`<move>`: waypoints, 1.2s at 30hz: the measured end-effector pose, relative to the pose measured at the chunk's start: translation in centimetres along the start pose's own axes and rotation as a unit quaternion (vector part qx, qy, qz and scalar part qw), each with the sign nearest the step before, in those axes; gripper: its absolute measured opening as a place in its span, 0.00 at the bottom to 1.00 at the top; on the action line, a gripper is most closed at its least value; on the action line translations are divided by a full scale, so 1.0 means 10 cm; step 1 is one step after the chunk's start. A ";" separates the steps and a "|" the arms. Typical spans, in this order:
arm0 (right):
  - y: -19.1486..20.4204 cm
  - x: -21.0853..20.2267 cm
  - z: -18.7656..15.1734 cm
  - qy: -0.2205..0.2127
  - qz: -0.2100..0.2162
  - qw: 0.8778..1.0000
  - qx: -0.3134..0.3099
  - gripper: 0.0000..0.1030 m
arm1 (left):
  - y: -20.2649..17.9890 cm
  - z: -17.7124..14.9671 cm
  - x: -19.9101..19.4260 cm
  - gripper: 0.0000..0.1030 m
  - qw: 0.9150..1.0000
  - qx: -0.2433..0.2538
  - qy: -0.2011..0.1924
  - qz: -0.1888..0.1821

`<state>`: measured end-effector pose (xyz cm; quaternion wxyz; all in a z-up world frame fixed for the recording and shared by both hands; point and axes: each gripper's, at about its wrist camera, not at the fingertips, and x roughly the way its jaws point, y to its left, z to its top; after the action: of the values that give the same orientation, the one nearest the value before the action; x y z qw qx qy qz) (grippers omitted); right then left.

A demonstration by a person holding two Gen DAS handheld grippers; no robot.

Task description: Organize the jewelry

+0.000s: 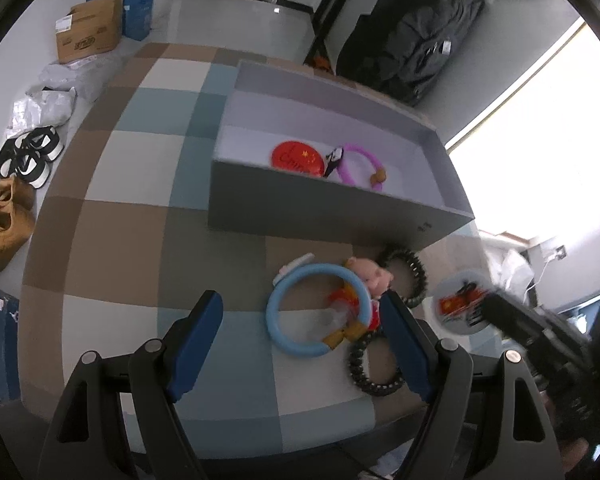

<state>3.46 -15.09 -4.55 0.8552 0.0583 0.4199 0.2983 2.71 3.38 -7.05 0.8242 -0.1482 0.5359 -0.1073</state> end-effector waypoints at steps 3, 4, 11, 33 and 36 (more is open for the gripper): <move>-0.03 -0.01 0.02 -0.001 0.001 1.000 0.005 0.04 | -0.01 -0.01 0.04 0.75 1.000 0.003 0.010 0.001; -0.04 -0.01 0.02 -0.002 0.001 1.000 0.005 0.04 | -0.02 -0.01 0.04 0.75 1.000 0.006 0.012 0.001; -0.05 -0.03 0.02 -0.005 0.006 1.000 0.006 0.04 | -0.07 -0.03 0.08 0.75 0.999 0.030 0.012 0.016; -0.07 -0.09 0.04 -0.017 0.004 1.000 0.012 0.04 | -0.10 -0.04 0.07 0.54 0.999 0.033 0.003 -0.023; -0.07 -0.11 0.07 -0.022 0.004 1.000 0.011 0.04 | -0.09 -0.03 0.04 0.54 0.999 0.025 -0.003 -0.030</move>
<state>3.77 -16.14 -3.58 0.8625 0.0762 0.4038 0.2953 2.61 2.38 -7.15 0.8258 -0.1435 0.5258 -0.1451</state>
